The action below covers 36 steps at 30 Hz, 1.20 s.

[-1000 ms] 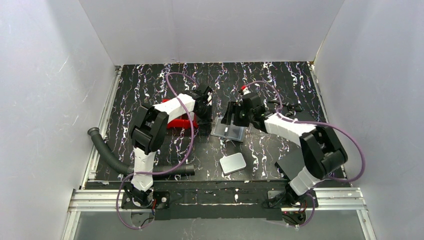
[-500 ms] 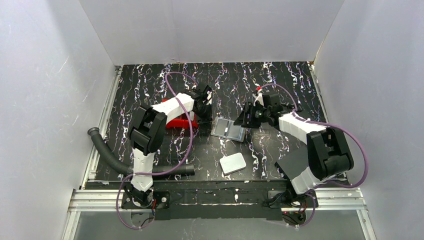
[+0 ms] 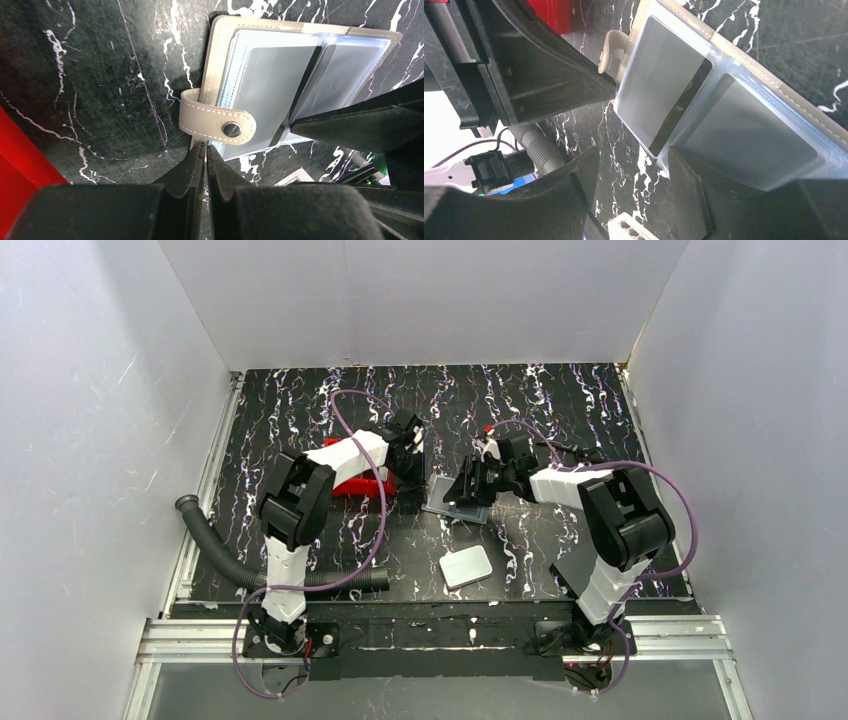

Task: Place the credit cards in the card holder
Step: Insert the credit card into the card holder, then pick up the card holder from the center of the board.

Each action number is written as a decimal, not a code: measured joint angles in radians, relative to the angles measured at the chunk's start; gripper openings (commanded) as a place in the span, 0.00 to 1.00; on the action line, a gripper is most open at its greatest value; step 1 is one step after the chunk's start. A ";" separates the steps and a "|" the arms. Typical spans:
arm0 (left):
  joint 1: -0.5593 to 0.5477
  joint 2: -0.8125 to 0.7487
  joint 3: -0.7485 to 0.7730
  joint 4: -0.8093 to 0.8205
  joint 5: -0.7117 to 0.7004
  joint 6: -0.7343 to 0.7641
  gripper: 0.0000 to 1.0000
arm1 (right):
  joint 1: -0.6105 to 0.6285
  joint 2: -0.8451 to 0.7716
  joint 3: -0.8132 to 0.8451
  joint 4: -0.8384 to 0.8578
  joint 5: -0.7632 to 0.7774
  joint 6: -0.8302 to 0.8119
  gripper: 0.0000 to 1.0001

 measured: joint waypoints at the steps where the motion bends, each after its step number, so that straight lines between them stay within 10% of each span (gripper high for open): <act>1: -0.001 0.000 -0.003 0.001 0.002 -0.002 0.05 | 0.005 0.008 0.002 0.009 -0.003 0.003 0.61; 15: -0.011 -0.001 -0.017 0.016 0.003 -0.011 0.05 | 0.033 0.053 0.008 0.082 -0.002 0.078 0.61; 24: -0.014 -0.032 0.014 -0.061 -0.064 0.037 0.17 | 0.037 -0.075 0.082 -0.196 0.128 -0.118 0.79; 36: -0.011 -0.340 -0.080 -0.049 0.083 0.027 0.43 | -0.256 -0.161 -0.043 -0.286 0.054 -0.179 0.78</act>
